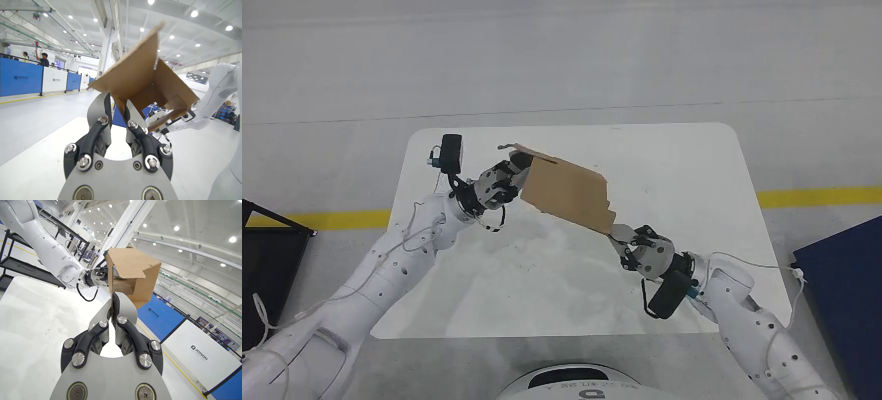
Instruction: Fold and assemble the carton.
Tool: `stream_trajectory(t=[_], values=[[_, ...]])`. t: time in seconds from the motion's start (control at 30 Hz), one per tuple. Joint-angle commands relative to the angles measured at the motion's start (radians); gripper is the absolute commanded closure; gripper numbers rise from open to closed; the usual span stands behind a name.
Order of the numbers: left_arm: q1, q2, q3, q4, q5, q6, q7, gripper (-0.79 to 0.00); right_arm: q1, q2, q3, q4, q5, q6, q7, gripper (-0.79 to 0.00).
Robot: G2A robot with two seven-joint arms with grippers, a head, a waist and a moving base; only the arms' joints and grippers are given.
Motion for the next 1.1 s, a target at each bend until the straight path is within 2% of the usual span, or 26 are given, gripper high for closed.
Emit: stream_trajectory(t=[0.0,0.17,0.3,0.43,0.67,0.7,0.83,0.93,0.97,1.07], values=[[0.015,0.015,-0.037,0.017,0.050,0.000,-0.003,-0.785,0.001,0.000,0.000,0.004,0.018,-0.014,0.009,0.000],[0.099,0.060,-0.136,-0.064,0.157,0.000,0.000,-0.785,0.015,0.000,0.004,0.012,0.079,-0.077,0.077,0.000],[0.198,0.099,-0.252,-0.146,0.193,0.018,0.018,-0.785,0.029,-0.003,0.001,0.017,0.150,-0.114,0.167,0.000],[0.304,0.130,-0.362,-0.221,0.268,0.065,0.065,-0.785,0.029,-0.003,0.001,0.017,0.150,-0.114,0.167,0.000],[0.422,0.160,-0.446,-0.389,0.408,0.061,-0.009,-0.785,0.030,-0.004,-0.009,0.015,0.161,-0.136,0.178,0.000],[0.430,0.162,-0.456,-0.405,0.410,0.053,-0.008,-0.785,0.033,-0.004,-0.020,0.022,0.184,-0.183,0.188,0.000],[0.451,0.167,-0.485,-0.449,0.417,0.019,0.001,-0.785,0.089,0.001,-0.048,0.080,0.316,-0.474,0.219,0.000],[0.463,0.171,-0.483,-0.460,0.418,0.000,-0.010,-0.785,0.128,0.004,-0.062,0.115,0.380,-0.635,0.259,0.000],[0.464,0.173,-0.474,-0.460,0.414,0.000,-0.020,-0.785,0.140,0.005,-0.069,0.123,0.400,-0.673,0.269,0.000],[0.449,0.180,-0.452,-0.437,0.393,0.000,-0.074,-0.785,0.157,0.005,-0.081,0.136,0.469,-0.671,0.283,0.000]])
